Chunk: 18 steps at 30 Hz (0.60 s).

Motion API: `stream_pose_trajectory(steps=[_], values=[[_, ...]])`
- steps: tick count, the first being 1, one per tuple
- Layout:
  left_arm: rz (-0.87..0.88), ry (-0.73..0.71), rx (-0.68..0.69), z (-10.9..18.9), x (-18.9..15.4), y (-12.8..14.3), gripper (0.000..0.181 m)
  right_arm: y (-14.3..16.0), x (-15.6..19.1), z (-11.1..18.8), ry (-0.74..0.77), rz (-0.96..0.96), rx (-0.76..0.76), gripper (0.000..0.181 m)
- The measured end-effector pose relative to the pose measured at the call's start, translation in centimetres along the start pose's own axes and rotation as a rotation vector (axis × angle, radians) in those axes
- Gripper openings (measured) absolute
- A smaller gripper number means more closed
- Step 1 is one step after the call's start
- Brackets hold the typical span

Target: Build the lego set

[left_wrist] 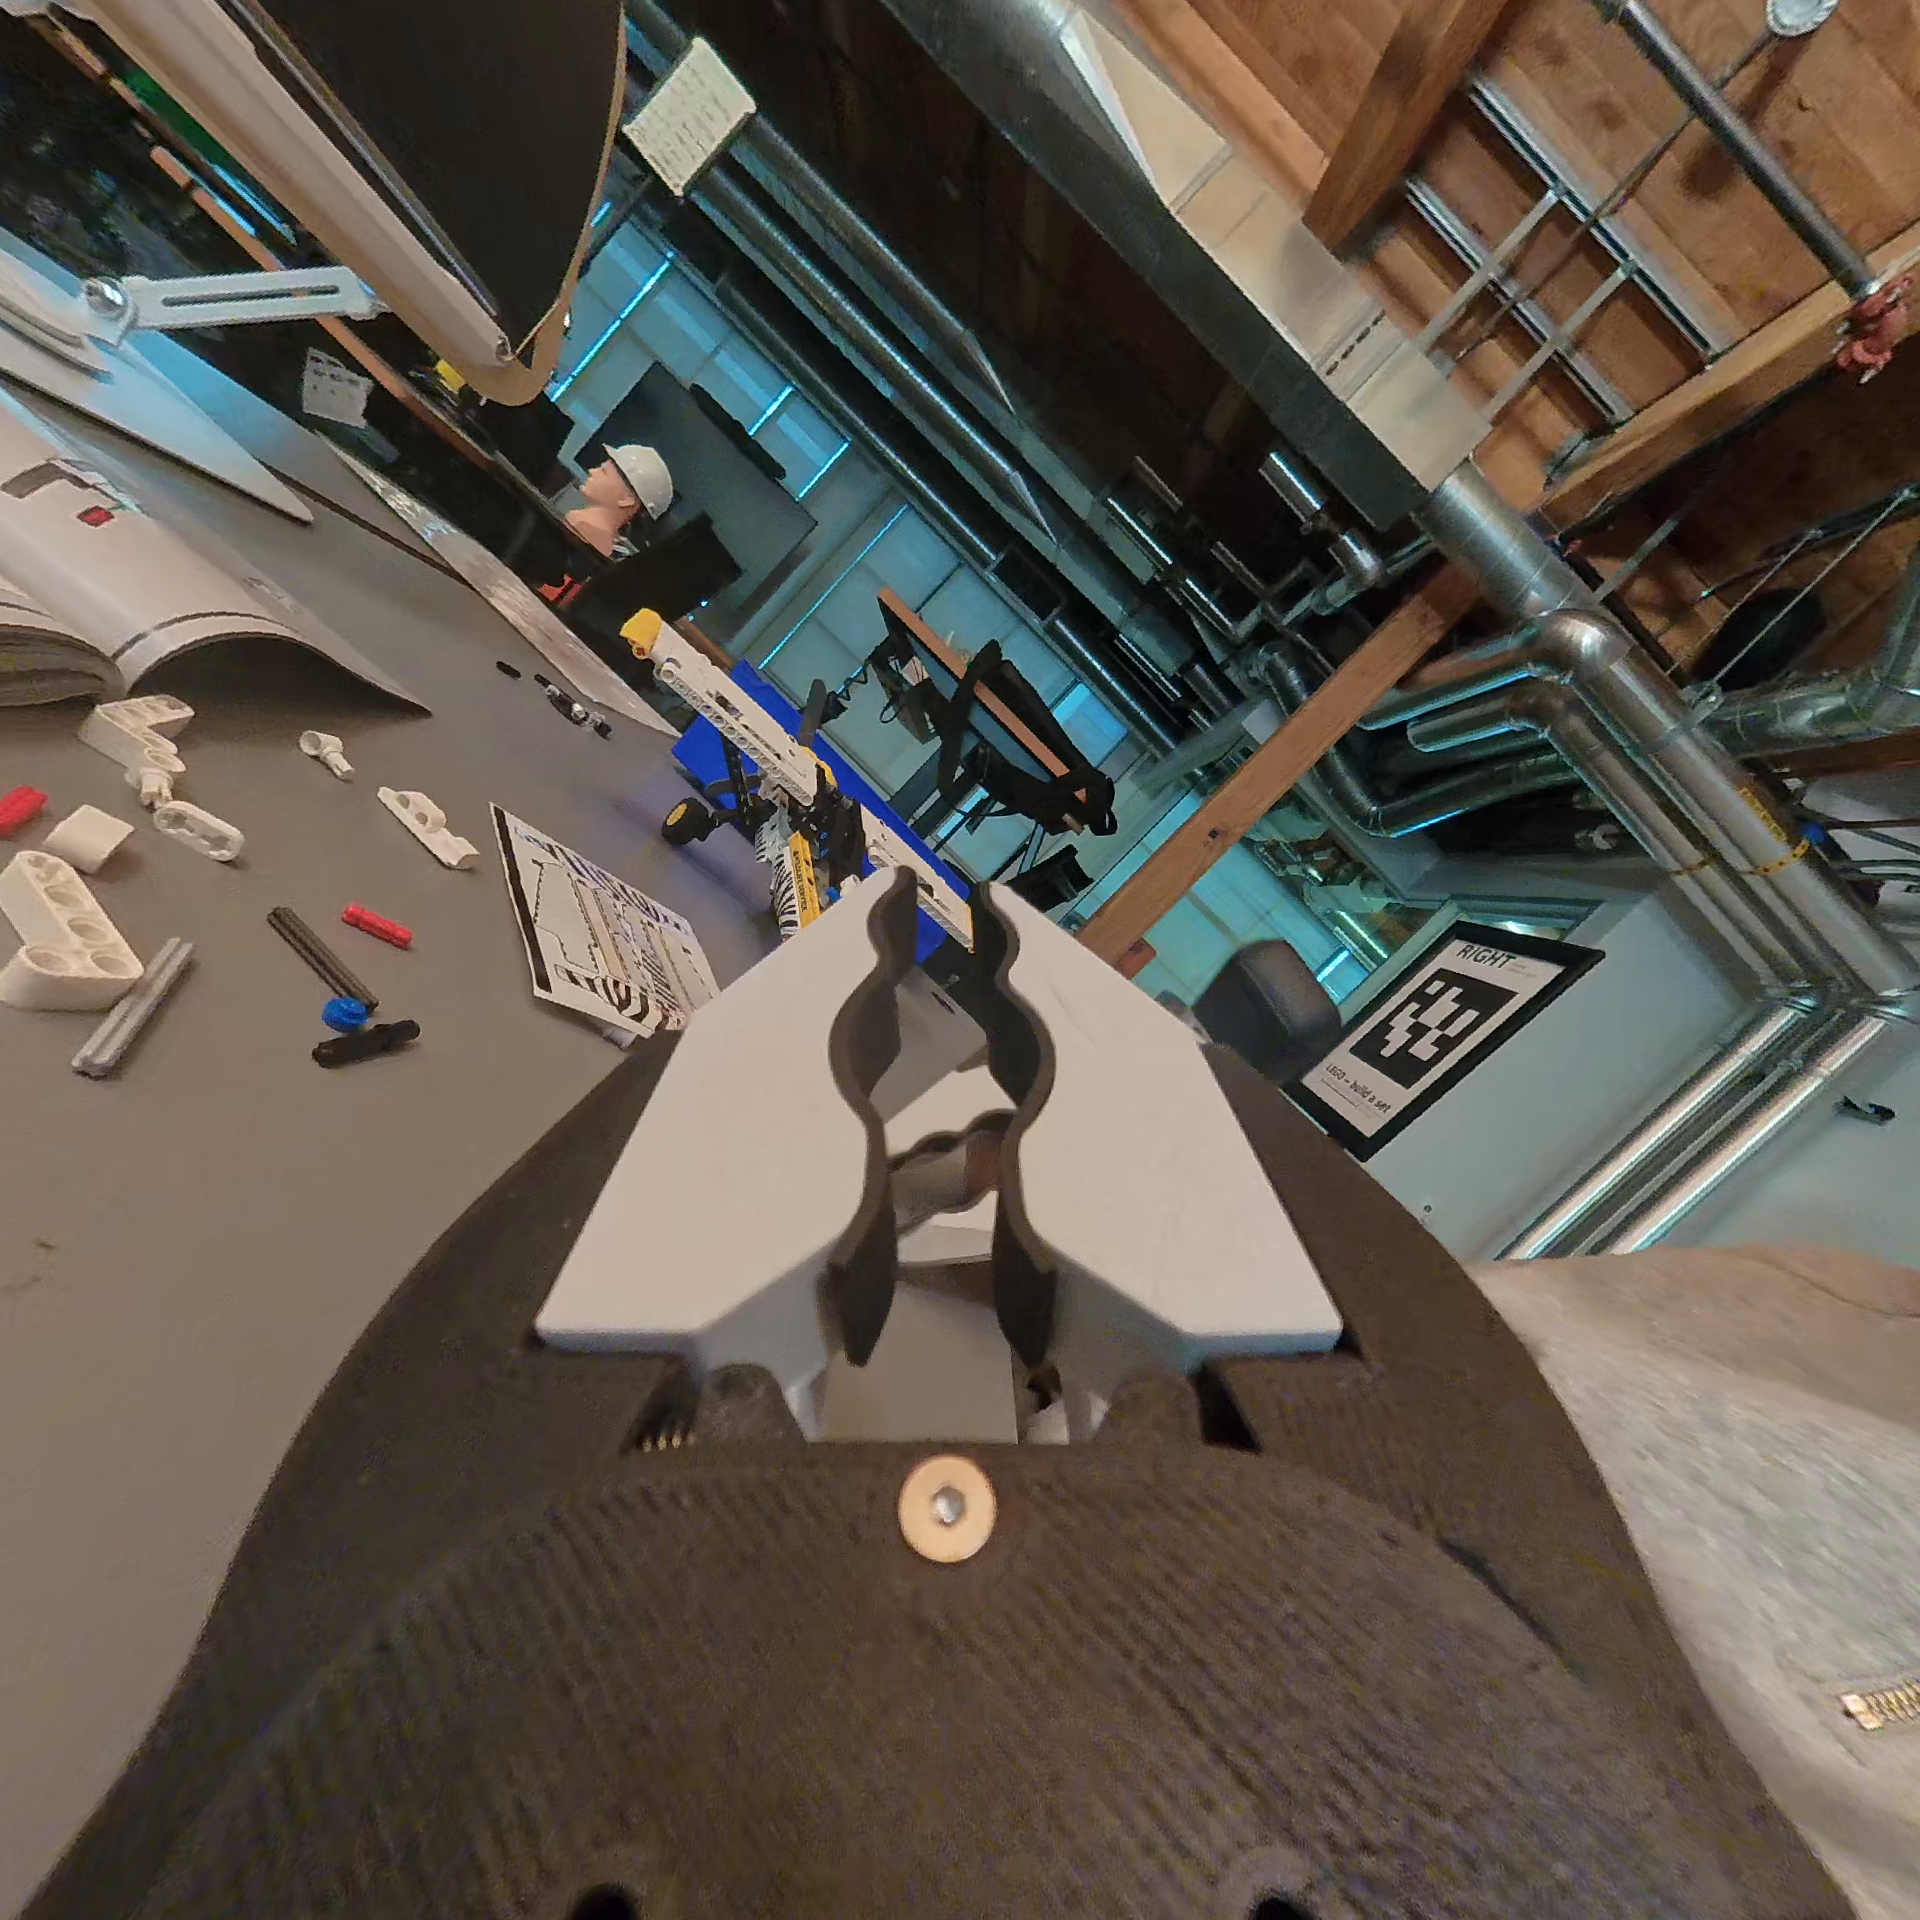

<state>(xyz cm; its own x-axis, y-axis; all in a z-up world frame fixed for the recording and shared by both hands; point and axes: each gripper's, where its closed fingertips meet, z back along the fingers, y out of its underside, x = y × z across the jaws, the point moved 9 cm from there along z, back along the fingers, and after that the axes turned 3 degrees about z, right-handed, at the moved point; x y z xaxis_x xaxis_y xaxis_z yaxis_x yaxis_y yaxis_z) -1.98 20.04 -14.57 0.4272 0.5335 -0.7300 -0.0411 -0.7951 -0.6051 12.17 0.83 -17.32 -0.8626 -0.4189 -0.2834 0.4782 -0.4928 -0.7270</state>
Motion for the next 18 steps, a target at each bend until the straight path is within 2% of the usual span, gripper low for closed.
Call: stream_pose_trajectory(steps=[3,8,10,18], values=[[0.005,0.0,-0.004,0.0,0.1,0.0,0.009,-0.1,0.9,-0.2,0.118,0.175,0.001,0.0],[0.031,0.002,-0.017,0.1,0.3,-0.1,0.01,0.2,1.8,-0.7,0.352,0.457,-0.031,0.0],[0.033,0.002,-0.019,0.1,0.3,-0.1,0.01,0.3,1.7,-0.9,0.394,0.476,-0.022,0.0],[0.045,0.004,-0.026,0.2,0.4,-0.2,0.011,0.1,0.8,-0.8,0.349,0.371,-0.02,0.0]])
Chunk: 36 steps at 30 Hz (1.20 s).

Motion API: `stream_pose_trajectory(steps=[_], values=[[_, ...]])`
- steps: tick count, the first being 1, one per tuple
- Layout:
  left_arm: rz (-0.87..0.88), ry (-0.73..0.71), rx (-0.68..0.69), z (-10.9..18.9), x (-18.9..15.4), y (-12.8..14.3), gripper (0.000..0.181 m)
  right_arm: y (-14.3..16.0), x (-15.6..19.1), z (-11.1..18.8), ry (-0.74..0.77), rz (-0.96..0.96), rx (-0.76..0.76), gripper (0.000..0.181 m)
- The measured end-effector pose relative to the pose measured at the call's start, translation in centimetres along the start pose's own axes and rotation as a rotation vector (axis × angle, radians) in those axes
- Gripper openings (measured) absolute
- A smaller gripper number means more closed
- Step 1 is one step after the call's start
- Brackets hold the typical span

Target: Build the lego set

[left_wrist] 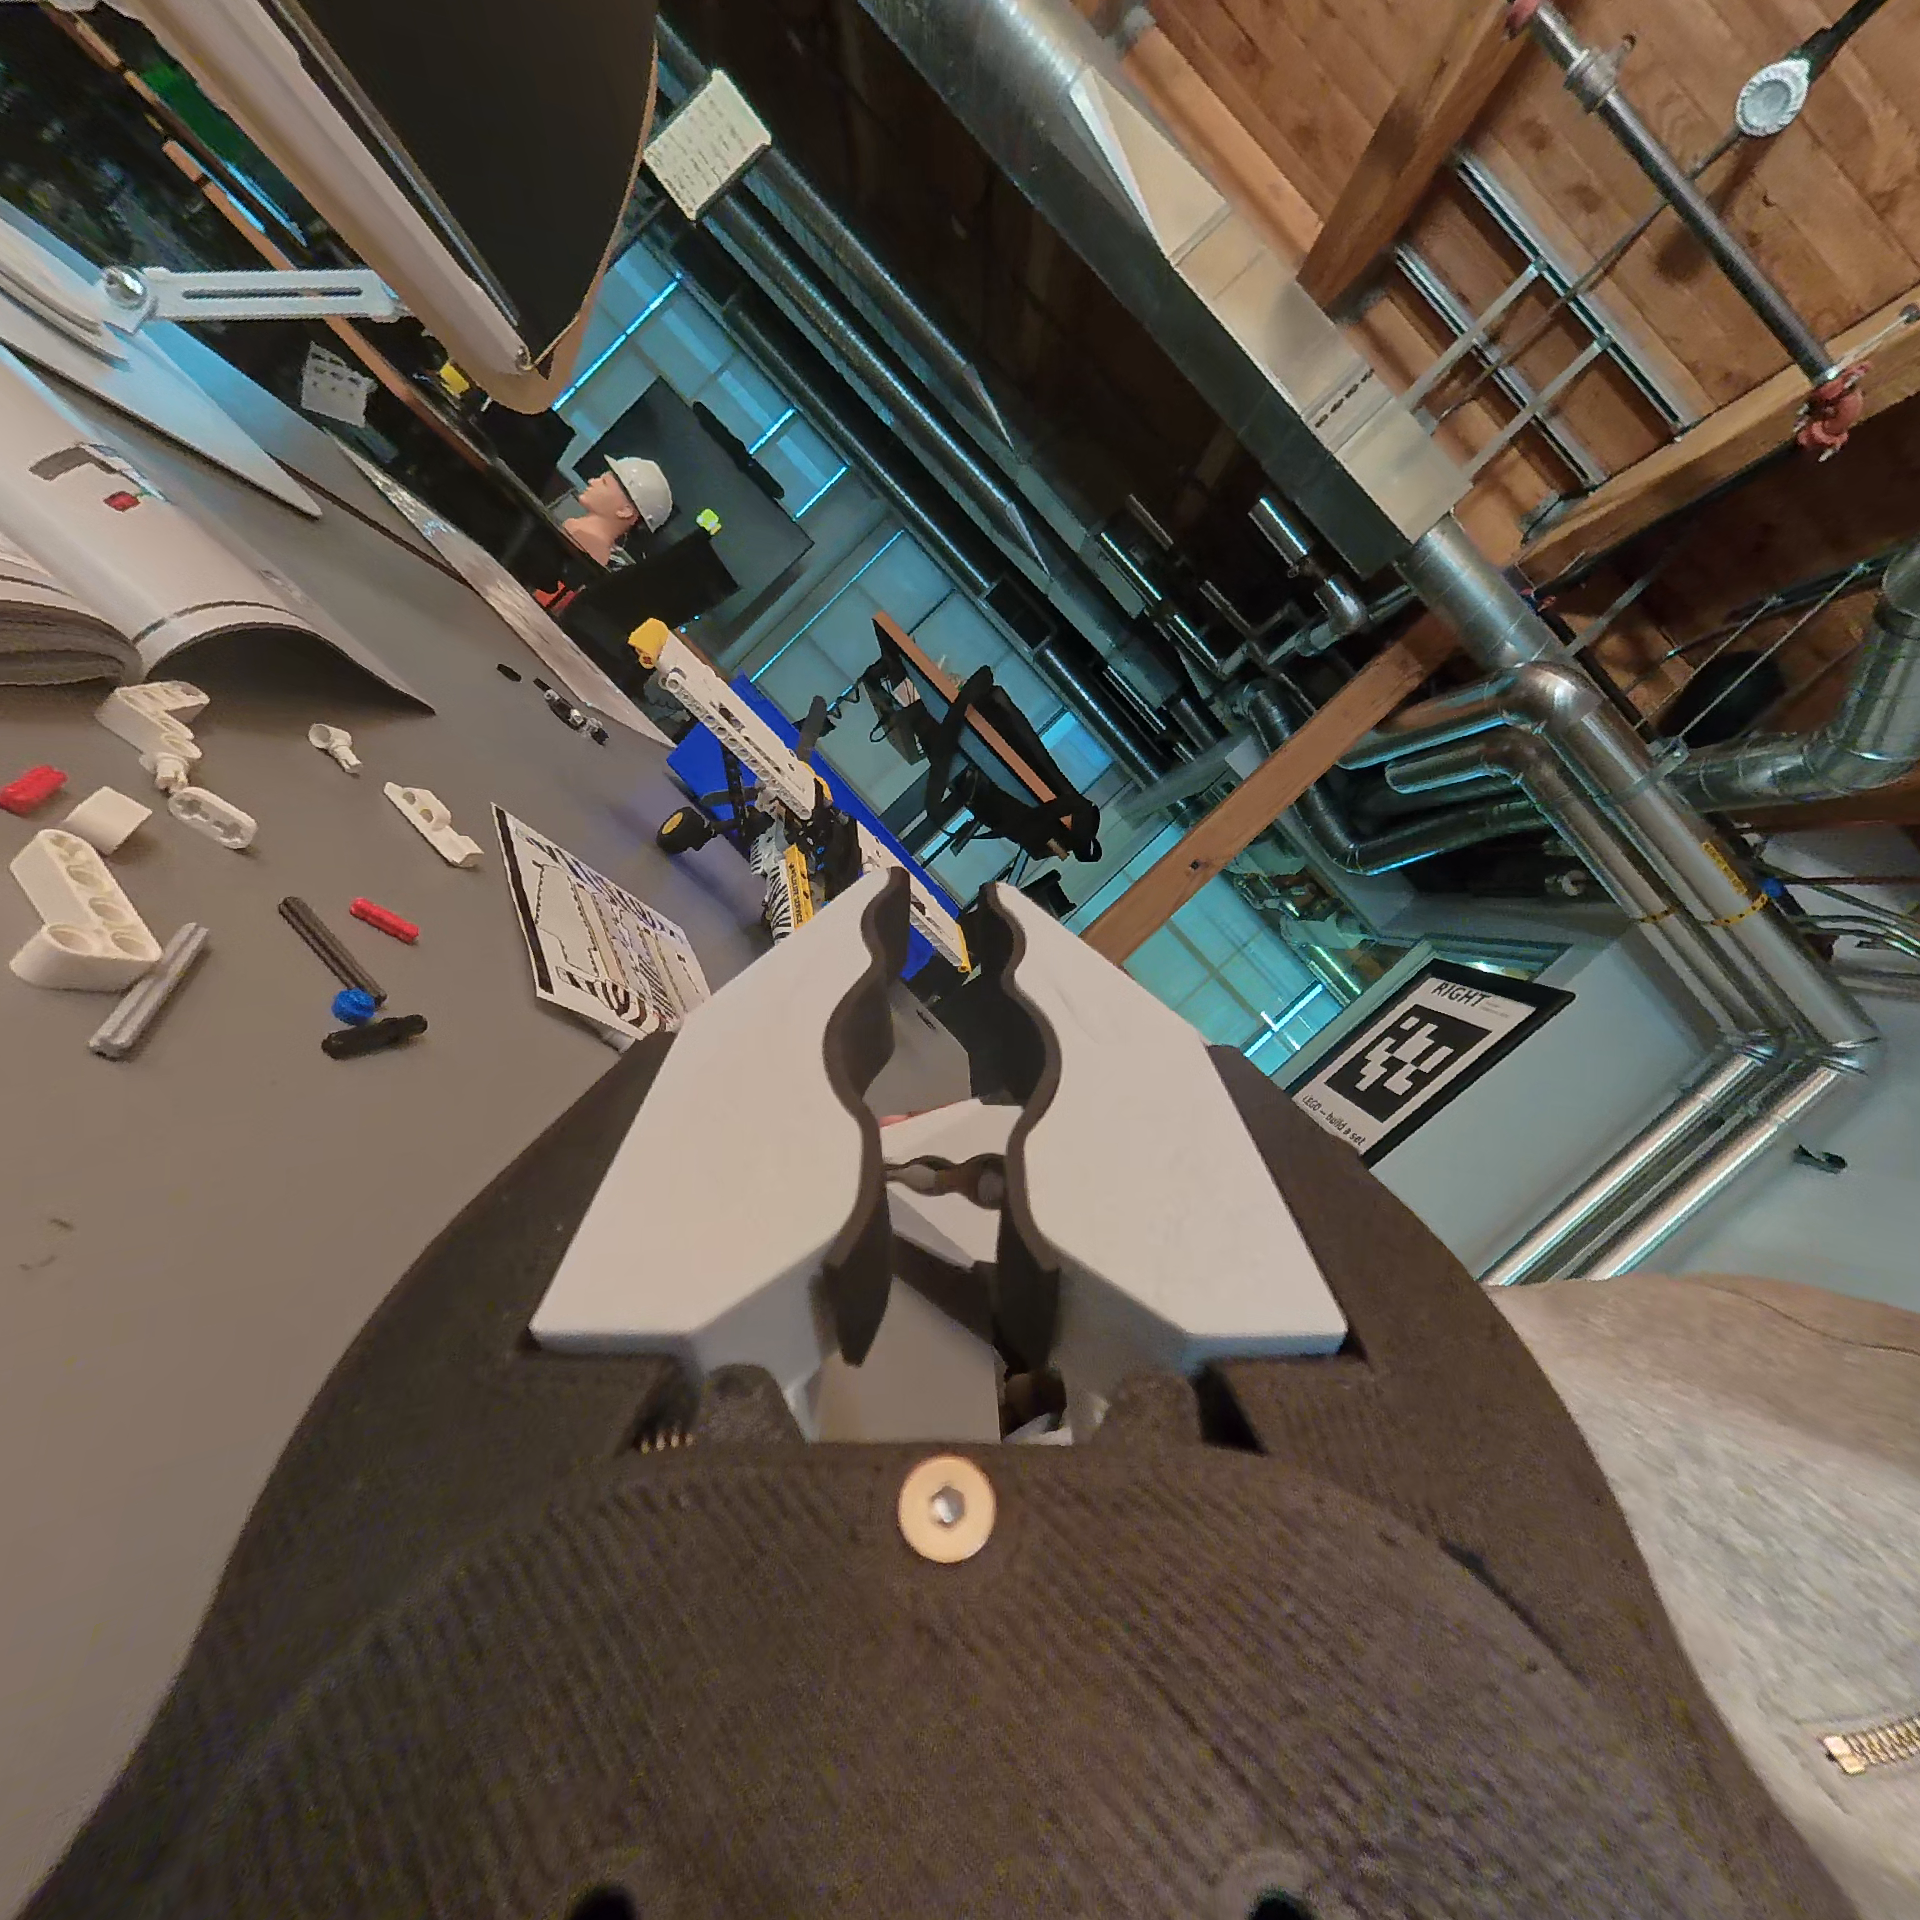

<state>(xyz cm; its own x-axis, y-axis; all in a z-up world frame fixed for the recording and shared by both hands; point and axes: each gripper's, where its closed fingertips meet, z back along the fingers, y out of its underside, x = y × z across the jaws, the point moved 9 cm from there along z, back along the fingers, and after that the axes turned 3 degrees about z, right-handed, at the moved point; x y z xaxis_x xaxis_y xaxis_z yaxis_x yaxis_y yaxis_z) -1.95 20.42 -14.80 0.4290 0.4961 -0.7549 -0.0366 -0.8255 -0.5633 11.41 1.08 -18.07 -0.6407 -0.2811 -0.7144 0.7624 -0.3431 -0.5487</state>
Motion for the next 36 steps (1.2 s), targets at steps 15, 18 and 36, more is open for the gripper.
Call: stream_pose_trajectory(steps=[15,18,36], values=[[0.004,-0.025,-0.021,0.1,0.2,-0.1,0.013,0.5,-3.2,4.0,-0.048,-0.303,-0.407,0.0],[0.008,-0.026,-0.017,0.1,0.2,-0.1,0.014,0.5,-3.3,3.9,-0.045,-0.309,-0.41,0.0],[0.021,-0.023,-0.023,0.1,0.4,-0.1,0.017,1.2,-4.4,5.1,0.022,-0.398,-0.522,0.0]])
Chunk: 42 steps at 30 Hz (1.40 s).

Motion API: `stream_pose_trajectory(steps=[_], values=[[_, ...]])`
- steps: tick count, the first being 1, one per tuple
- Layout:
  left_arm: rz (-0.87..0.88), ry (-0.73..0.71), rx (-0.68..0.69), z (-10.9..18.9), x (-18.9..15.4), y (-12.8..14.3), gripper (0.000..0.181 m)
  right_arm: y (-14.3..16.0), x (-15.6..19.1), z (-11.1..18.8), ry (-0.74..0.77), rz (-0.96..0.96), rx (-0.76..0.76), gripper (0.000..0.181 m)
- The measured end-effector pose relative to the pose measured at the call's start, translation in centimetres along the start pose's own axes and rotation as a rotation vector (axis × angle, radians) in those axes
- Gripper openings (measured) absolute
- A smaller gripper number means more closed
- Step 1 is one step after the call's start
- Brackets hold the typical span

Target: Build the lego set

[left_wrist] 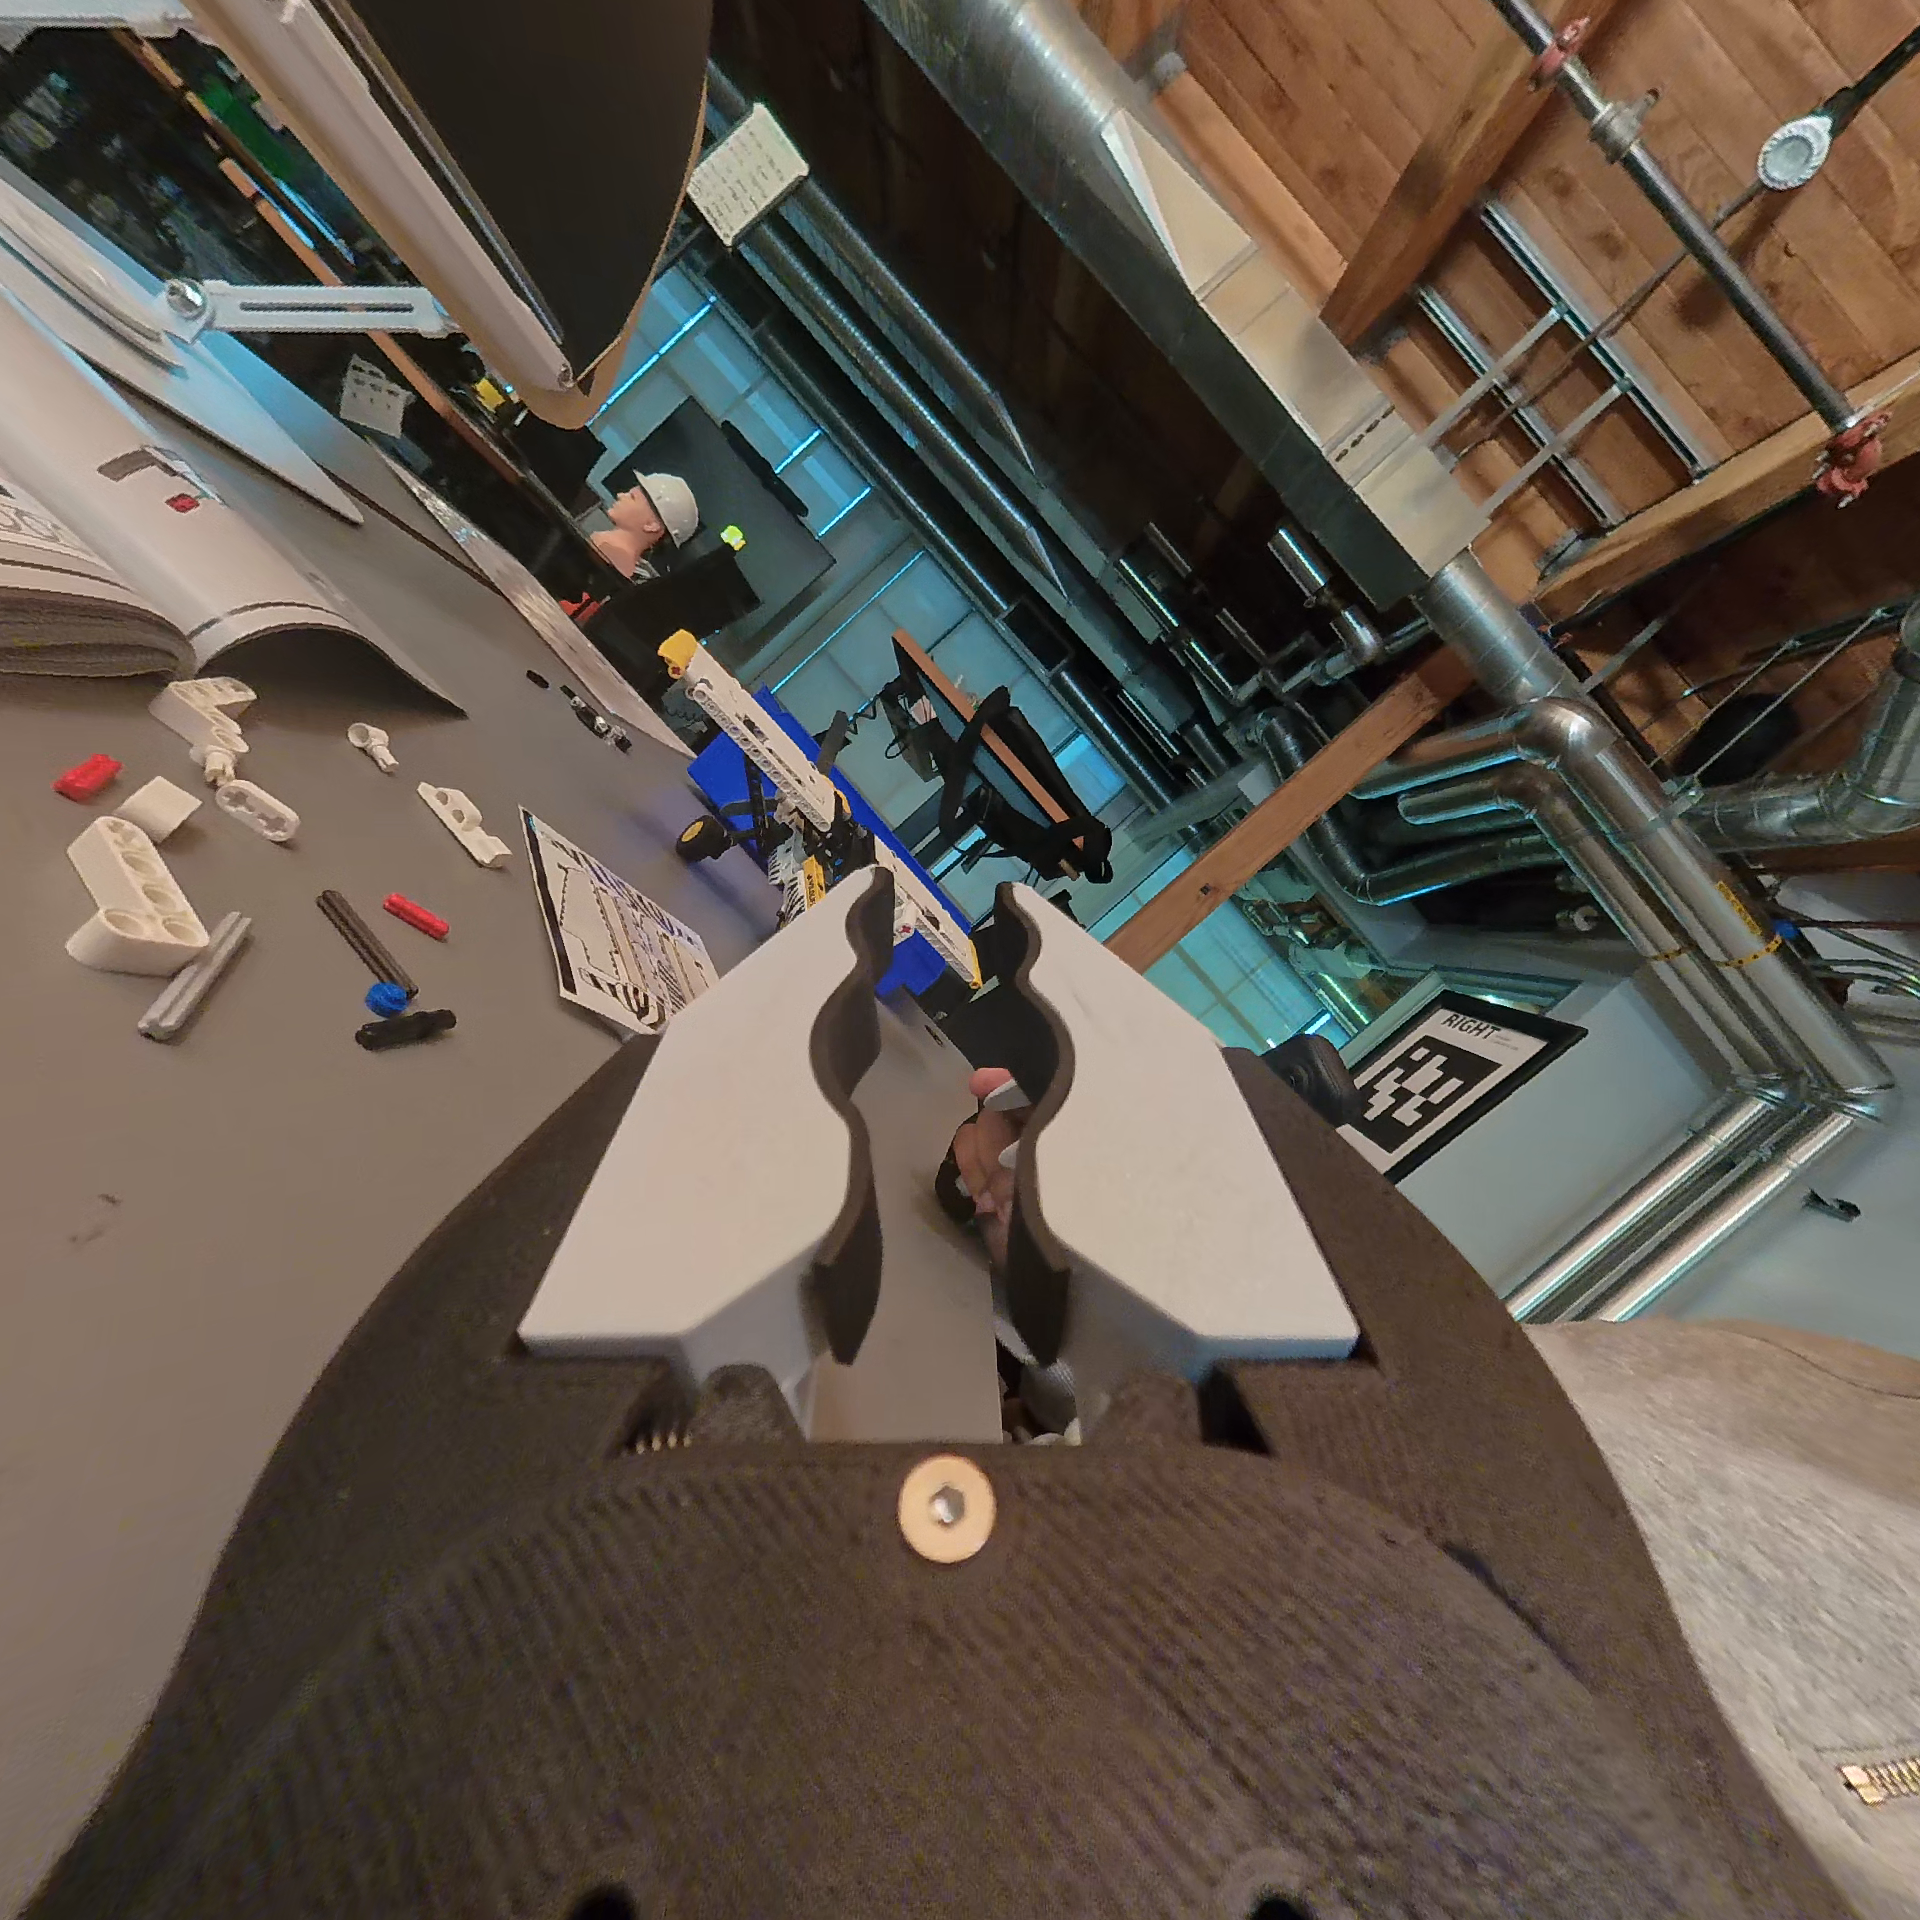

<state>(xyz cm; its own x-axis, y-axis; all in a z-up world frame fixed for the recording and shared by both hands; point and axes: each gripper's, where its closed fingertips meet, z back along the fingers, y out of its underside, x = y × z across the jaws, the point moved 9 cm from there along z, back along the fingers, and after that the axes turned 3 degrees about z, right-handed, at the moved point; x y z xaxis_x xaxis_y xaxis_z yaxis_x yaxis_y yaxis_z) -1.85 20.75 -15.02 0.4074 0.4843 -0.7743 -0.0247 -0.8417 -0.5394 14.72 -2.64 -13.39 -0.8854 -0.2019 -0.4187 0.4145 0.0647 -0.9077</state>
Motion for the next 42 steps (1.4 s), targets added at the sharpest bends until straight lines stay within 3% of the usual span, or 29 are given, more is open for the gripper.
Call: stream_pose_trajectory(steps=[26,42], values=[[0.01,0.0,-0.001,0.0,0.1,0.0,0.019,-0.1,-0.4,0.4,0.025,-0.019,-0.043,0.0],[0.014,0.0,-0.003,0.0,0.1,0.0,0.02,-0.1,-1.6,1.3,0.046,-0.125,-0.131,0.0]])
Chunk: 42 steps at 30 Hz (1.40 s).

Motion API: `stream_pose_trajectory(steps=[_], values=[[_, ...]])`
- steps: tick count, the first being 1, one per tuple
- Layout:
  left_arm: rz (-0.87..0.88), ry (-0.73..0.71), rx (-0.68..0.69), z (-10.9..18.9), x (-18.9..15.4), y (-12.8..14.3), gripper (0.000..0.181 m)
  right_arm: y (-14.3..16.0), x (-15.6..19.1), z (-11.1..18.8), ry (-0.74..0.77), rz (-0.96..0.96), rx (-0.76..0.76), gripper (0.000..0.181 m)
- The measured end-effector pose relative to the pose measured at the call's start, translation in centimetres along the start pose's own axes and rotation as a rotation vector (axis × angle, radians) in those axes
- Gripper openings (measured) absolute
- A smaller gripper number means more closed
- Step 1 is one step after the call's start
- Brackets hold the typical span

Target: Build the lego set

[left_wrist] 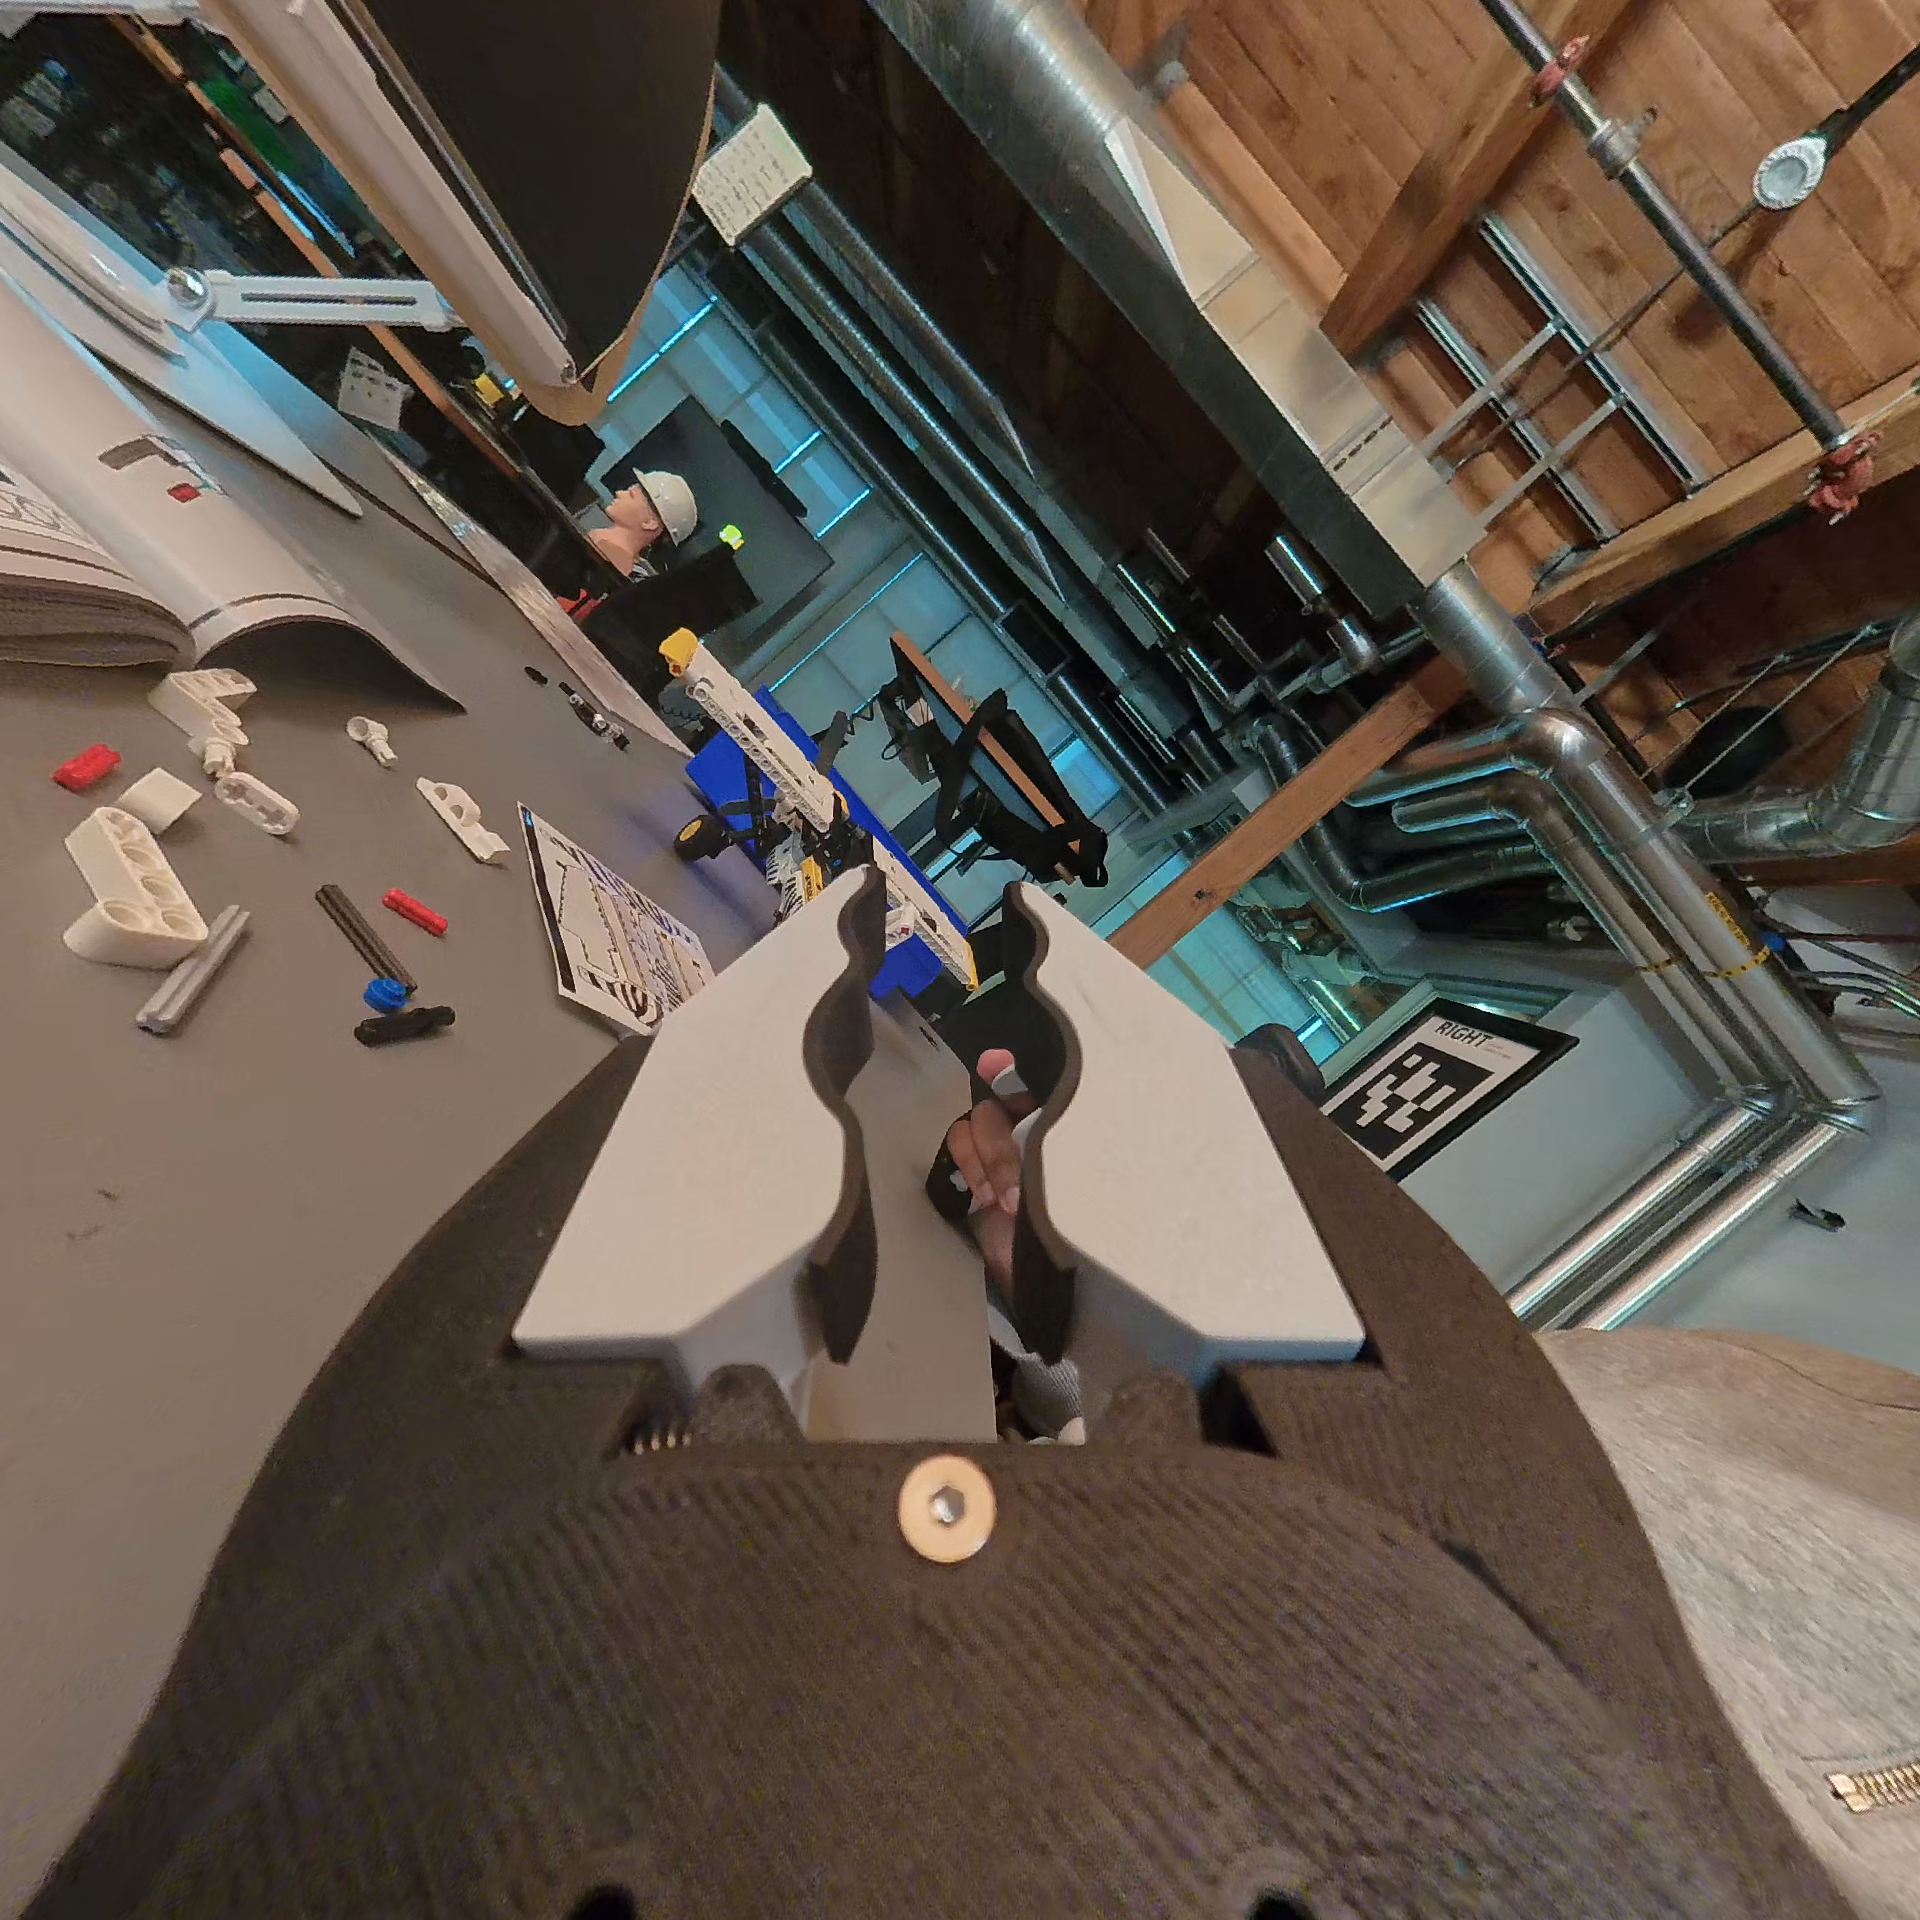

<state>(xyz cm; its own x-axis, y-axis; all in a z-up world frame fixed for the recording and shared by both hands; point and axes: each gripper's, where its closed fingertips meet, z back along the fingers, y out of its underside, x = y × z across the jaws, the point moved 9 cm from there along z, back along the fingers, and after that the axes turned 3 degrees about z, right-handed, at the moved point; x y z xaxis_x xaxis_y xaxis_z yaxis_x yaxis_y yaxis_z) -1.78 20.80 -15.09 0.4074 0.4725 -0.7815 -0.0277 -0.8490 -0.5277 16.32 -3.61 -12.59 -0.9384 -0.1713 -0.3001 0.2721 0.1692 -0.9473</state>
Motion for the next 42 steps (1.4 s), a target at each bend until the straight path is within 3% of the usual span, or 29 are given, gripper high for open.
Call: stream_pose_trajectory(steps=[42], values=[[0.008,0.003,-0.002,0.0,0.04,0.01,0.021,-0.01,0.27,-0.24,0.001,0.038,0.006,0.0]])
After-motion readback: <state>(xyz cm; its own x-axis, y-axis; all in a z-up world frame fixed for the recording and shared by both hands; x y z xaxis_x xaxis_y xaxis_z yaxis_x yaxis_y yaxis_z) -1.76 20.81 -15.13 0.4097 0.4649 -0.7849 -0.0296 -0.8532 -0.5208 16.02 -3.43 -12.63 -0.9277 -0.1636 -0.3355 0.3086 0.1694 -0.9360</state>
